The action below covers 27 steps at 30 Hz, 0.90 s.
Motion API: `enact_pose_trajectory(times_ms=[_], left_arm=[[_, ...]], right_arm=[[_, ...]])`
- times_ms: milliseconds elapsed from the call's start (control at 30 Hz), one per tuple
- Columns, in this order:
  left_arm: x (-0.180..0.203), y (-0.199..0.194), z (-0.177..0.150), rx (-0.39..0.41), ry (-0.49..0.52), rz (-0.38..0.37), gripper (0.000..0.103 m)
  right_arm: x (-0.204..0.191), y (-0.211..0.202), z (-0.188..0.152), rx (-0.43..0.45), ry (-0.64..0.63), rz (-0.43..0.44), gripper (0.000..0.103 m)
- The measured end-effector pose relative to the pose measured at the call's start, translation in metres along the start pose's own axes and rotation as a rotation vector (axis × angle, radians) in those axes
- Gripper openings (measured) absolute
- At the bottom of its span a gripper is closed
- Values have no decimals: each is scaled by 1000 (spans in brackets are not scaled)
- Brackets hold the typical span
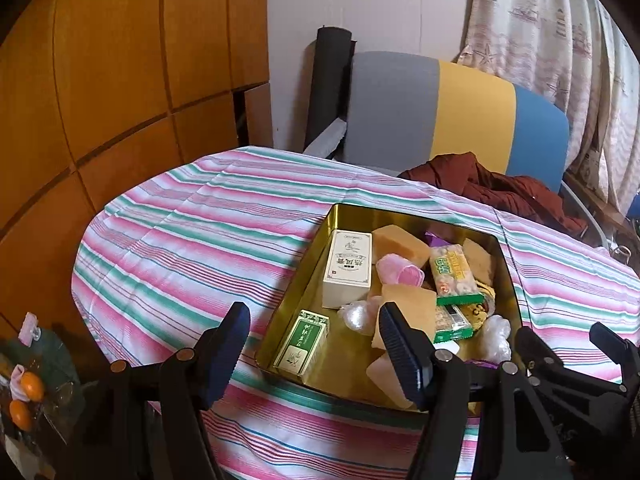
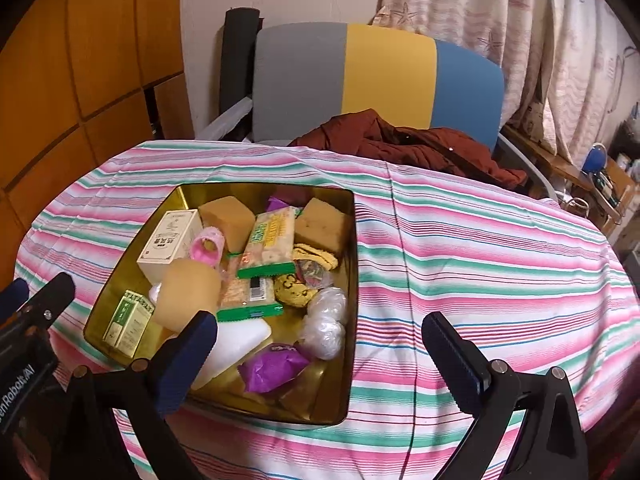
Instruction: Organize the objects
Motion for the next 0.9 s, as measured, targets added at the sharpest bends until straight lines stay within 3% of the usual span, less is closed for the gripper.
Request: enact_pose_trajectory(times_ms=[400, 900], left_arm=[[6, 4, -6, -62, 35, 15, 67], [14, 3, -10, -63, 54, -5, 67]], right_arm=[[6, 0, 4, 11, 27, -5, 103], [7, 1, 5, 10, 32, 2, 103]])
Point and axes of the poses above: each gripper's, at about its wrist camera, not at the fingertips, and y roughly the way its jaws point, x to its right, z to its top, the point moved 7 cm from there along y, roughly the way its jaws point, and after that the axes turned 10 degrees about y, right-handed, at the moved point
